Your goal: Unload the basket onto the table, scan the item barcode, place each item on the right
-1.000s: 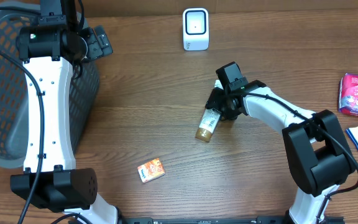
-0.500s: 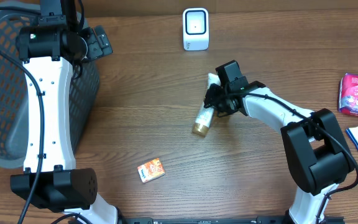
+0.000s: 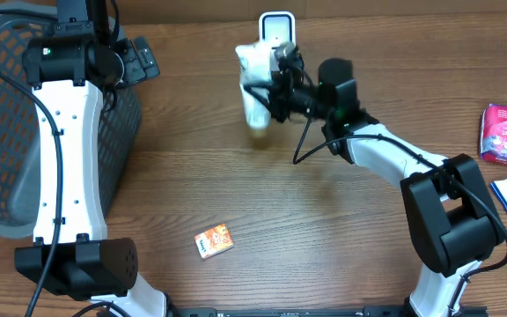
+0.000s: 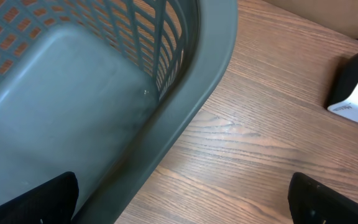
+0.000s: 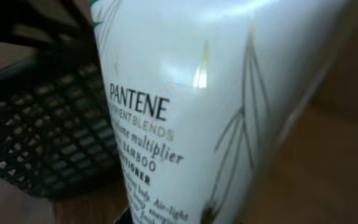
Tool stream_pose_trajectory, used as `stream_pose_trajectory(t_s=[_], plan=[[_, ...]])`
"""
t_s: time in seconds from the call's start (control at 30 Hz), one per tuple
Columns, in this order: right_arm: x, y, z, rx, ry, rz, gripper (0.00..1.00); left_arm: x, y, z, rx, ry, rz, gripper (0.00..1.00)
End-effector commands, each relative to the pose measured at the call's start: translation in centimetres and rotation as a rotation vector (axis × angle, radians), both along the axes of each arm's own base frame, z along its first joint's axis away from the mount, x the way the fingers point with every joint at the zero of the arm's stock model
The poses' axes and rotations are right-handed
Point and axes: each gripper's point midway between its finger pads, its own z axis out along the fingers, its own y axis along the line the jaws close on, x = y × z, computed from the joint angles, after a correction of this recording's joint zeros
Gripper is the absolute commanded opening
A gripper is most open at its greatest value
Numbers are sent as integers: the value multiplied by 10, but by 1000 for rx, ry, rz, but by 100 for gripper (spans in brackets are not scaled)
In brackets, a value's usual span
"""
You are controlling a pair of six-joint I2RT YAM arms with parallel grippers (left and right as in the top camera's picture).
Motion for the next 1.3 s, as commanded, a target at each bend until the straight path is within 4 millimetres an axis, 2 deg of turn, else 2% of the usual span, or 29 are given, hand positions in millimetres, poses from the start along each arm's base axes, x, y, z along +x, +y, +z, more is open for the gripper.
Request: stream_pose_trajectory(t_s=[0.0,0.2,0.4,0.57,0.7,0.87,0.97,1.03,1.2,1.27], plan=[[-16,-12,46,36,-259,142,4,1,-1,-5,-4,15,-4,100],[-1,-31,54,71,-466,191,4,1,-1,-5,-4,15,-4,100],[55,-32,60,71,-562,200,4,1,-1,-5,-4,15,-4,100],[77,-22,64,64,-674,318,4,1,-1,-5,-4,15,-4,100],[87,-16,62,58,-716,368,4,1,-1,-5,-4,15,-4,100],[82,0,56,55,-782,398,4,1,-1,-5,-4,15,-4,100],[97,8,51,51,-720,325,4,1,-1,-5,-4,15,-4,100],[96,9,49,51,-701,336,4,1,-1,-5,-4,15,-4,100],[99,8,44,100,-429,351,4,1,-1,-5,-4,15,-4,100],[99,5,44,110,-392,356,4,1,-1,-5,-4,15,-4,100]])
